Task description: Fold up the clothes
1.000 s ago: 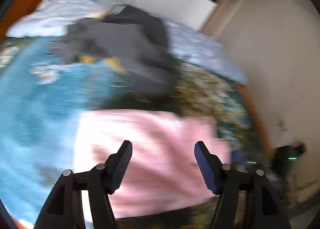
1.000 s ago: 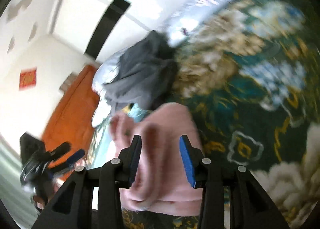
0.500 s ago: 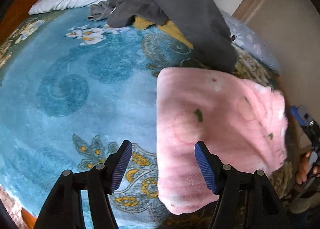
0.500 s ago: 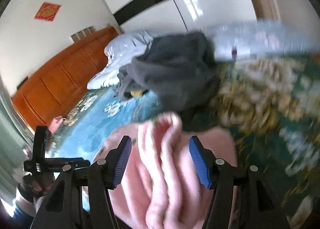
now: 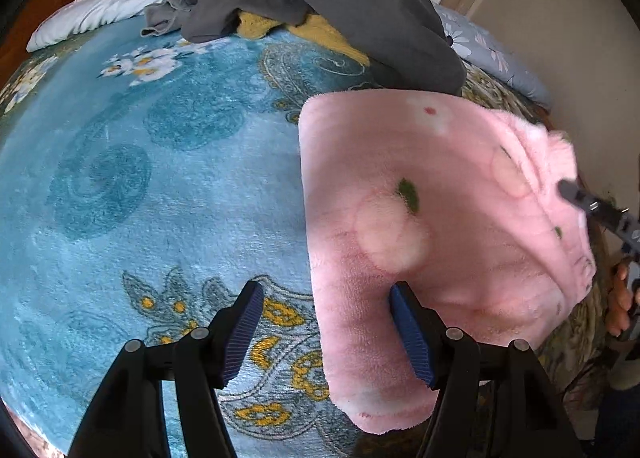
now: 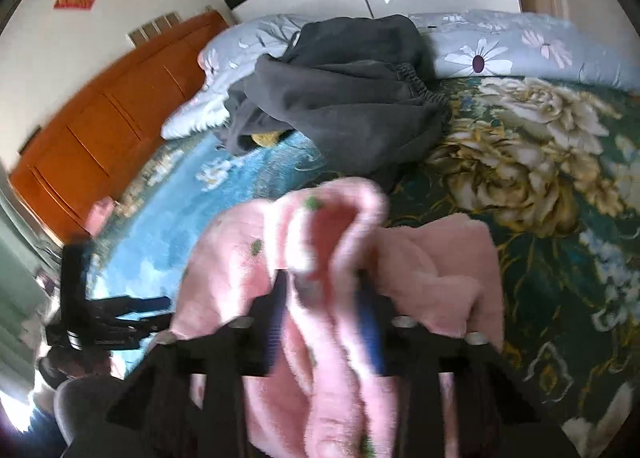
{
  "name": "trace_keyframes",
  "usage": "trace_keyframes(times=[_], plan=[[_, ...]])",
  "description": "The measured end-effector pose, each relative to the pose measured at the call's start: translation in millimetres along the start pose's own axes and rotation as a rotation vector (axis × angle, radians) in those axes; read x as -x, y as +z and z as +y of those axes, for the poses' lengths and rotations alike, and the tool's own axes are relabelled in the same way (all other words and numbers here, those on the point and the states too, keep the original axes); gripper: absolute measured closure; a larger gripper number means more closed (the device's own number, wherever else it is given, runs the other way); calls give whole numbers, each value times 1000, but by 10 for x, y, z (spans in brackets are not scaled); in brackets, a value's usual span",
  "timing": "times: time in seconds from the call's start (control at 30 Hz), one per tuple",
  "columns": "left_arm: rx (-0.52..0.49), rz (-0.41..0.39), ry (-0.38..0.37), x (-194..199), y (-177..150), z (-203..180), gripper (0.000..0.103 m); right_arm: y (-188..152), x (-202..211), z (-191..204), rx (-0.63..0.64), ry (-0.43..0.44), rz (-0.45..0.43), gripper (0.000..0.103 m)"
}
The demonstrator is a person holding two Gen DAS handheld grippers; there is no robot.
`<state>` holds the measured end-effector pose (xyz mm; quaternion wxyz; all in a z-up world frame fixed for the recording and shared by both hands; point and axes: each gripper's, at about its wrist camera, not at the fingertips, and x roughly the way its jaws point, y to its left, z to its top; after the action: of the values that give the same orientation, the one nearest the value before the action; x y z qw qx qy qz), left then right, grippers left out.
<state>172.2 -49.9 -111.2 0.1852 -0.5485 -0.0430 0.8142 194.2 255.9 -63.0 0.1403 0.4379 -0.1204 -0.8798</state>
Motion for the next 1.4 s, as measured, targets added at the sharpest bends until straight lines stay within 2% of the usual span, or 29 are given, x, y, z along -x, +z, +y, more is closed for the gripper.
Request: trace_keyframes(times=[0.13,0.2,0.3,0.4,0.47,0.5,0.63,0.7,0.93,1.03,1.1,1.23,1.3,1.37,1.4], plan=[[9,-2,-12,11,-23,30,33,-40,-149,-22,-17,-16,66,76],[12,-4,-19,29,-32,41,33,-34,-117,-3,-9,1,65,88],[4,-14,-27,81,-38,31,33,30,122,-11,-35,110,24,90],[-8,-31,-53,141,-47,13,33,114,503,-146,-98,198,-63,90],[-10,-37,-74,158,-51,12,32,109,685,-294,-144,224,-96,90],[-5,-36,-83,150,-50,19,31,92,718,-357,-159,219,-101,90],[11,-24,-95,109,-57,27,30,-129,341,-700,-218,66,6,90],[8,-21,-93,117,-68,26,30,-235,136,-798,-239,40,47,90],[38,-41,-95,232,-44,87,30,-233,134,-767,-225,33,27,88],[25,-62,-130,338,-25,59,30,-248,246,-738,-191,-10,1,76],[-6,-70,-132,395,6,-7,30,-245,304,-708,-166,-70,-15,68],[-88,-63,-128,370,128,-232,30,-200,430,-510,-84,-171,-72,67],[-127,-55,-129,337,194,-353,30,-135,478,-366,-14,-250,-106,66],[-187,-47,-133,291,229,-513,30,-73,514,-259,10,-230,-124,66],[-219,-37,-136,255,239,-577,30,-70,501,-223,12,-181,-115,66]])
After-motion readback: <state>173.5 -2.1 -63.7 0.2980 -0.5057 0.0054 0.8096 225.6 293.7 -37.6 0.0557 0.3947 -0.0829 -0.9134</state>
